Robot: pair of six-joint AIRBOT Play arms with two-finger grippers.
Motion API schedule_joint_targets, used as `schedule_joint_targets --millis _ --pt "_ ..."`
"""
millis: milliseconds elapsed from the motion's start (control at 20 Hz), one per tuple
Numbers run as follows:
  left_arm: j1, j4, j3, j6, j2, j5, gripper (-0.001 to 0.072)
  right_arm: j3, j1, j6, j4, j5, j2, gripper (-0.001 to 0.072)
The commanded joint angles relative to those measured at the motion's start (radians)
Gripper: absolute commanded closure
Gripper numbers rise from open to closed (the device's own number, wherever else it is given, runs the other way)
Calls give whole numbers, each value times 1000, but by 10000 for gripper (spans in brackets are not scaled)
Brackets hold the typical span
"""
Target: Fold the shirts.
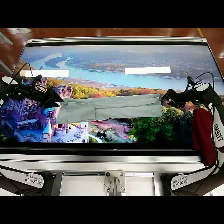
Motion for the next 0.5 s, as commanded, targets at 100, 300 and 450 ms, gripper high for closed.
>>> schedule_joint_targets --millis 100,300,450 --pt "-26 -25 9 -2 51 -11 182 1 47 -42 147 70 -100 118" --pt "-80 -113 9 2 61 31 184 1 85 -61 164 50 -103 634" --pt "-147 -136 9 2 61 80 373 1 76 -181 216 102 -51 640"
